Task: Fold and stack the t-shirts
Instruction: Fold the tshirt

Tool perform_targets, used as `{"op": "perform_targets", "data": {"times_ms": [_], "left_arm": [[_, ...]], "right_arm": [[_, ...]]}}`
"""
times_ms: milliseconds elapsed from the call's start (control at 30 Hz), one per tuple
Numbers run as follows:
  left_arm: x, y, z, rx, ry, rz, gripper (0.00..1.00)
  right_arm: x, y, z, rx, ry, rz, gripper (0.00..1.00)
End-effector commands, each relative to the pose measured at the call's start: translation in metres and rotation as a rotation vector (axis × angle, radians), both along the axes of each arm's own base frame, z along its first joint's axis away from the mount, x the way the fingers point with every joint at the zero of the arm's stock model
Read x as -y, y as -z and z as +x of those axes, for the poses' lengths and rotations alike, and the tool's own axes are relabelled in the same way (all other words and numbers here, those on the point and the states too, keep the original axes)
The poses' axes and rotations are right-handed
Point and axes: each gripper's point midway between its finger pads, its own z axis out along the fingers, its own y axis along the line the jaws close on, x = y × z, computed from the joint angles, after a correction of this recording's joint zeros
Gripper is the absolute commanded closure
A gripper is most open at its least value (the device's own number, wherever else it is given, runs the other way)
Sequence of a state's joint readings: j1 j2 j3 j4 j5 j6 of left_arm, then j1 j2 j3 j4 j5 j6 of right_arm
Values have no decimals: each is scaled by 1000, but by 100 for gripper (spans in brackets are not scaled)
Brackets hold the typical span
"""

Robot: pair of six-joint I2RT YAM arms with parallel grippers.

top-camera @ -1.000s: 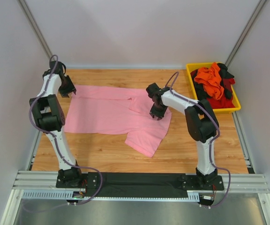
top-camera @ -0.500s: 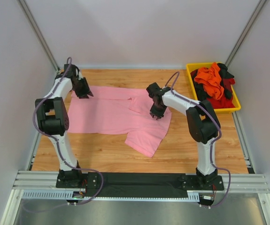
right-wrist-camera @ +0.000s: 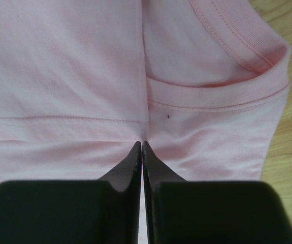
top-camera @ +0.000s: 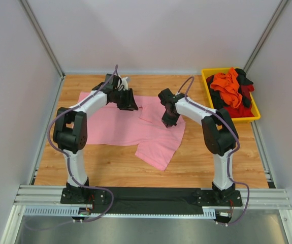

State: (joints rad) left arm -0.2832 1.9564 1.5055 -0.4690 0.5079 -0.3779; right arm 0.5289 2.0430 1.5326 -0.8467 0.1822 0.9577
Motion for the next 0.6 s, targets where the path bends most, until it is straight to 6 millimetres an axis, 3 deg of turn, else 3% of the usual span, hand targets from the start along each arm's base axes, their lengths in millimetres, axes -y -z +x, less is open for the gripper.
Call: {"op": "perform_targets", "data": {"times_ms": [0, 567], "left_arm": [[11, 3, 11, 66, 57, -23, 54], [39, 44, 15, 19, 116, 23, 55]], "right_arm": [[-1, -12, 10, 63, 4, 7, 100], [-3, -16, 11, 83, -4, 21, 100]]}}
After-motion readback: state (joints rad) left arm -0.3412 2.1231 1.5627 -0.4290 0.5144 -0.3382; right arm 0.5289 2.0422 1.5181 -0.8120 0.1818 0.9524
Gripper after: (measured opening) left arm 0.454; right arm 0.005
